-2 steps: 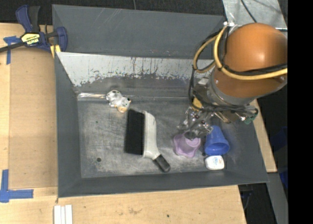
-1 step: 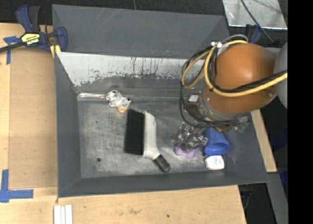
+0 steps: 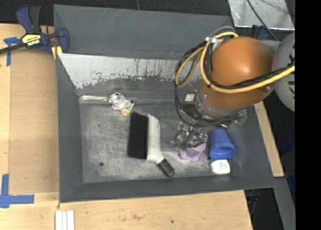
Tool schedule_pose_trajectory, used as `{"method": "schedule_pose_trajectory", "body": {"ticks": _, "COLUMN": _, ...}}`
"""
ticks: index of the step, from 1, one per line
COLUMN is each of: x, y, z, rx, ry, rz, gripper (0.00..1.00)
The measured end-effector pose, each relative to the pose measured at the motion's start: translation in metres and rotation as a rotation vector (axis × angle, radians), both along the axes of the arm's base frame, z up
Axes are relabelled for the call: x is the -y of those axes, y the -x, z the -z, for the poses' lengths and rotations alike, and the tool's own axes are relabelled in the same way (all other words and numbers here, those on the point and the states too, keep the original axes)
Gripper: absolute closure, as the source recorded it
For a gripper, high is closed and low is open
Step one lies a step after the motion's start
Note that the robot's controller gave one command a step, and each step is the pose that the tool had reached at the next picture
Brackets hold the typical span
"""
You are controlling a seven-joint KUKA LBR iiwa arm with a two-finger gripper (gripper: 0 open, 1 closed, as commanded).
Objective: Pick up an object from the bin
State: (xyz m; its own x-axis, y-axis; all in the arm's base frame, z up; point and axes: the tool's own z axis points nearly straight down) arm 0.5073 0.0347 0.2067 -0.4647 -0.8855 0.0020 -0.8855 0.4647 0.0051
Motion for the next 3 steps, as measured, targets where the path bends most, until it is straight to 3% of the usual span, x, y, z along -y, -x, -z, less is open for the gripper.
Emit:
{"method": "schedule_pose_trajectory", "body": {"ticks": 1, "x": -0.039, "y": -0.003, "z": 0.056, "rx": 0.004, "ry": -0.001, "rz": 0.125, "gripper": 0.00}}
{"method": "schedule_pose_trajectory", "body": {"ticks": 2, "x": -0.039, "y": -0.004, "z": 0.055, "rx": 0.008, "ry": -0.001, "rz": 0.126, "gripper": 0.00}}
{"method": "schedule_pose_trajectory", "body": {"ticks": 3, "x": -0.032, "y": -0.014, "z": 0.099, "rx": 0.016, "ry": -0.002, "rz": 0.172, "gripper": 0.00}}
